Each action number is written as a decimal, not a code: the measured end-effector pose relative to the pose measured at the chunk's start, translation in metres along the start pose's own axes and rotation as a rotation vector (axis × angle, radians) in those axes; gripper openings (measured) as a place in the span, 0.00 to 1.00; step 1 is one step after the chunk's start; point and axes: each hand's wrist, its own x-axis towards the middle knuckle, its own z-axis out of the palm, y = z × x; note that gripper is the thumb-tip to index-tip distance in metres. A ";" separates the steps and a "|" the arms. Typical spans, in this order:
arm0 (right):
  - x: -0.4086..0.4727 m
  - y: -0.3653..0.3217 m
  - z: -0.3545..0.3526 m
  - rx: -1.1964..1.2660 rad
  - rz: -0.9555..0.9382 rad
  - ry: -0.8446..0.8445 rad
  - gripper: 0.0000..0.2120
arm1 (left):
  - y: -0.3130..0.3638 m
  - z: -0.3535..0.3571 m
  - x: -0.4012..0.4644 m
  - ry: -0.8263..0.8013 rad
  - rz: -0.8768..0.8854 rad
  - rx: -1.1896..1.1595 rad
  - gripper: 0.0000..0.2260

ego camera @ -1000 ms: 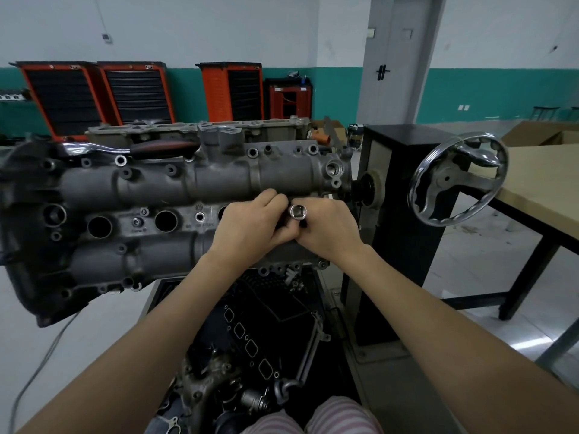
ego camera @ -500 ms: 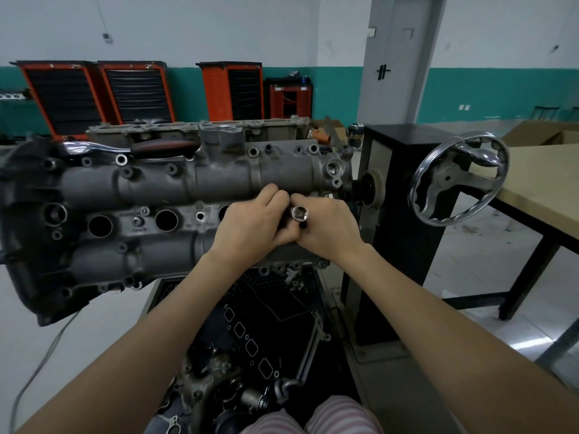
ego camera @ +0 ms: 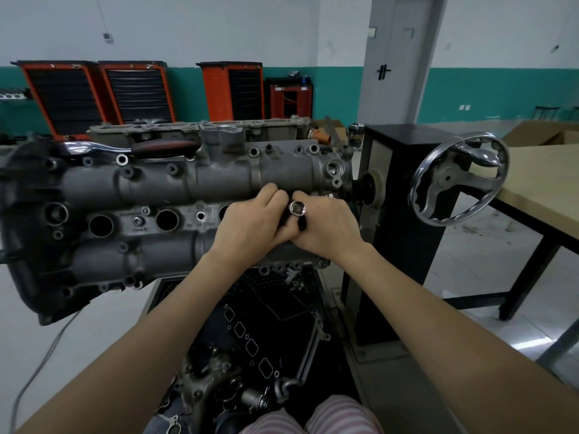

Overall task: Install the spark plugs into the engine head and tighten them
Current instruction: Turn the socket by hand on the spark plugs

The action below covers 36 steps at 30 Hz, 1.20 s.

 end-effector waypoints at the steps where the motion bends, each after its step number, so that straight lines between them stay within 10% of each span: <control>1: 0.001 0.001 0.002 -0.005 0.013 -0.019 0.10 | 0.000 0.000 0.000 0.000 -0.003 0.000 0.15; 36: -0.001 0.000 0.000 0.044 0.003 0.054 0.05 | -0.002 0.003 0.000 0.052 -0.009 0.018 0.12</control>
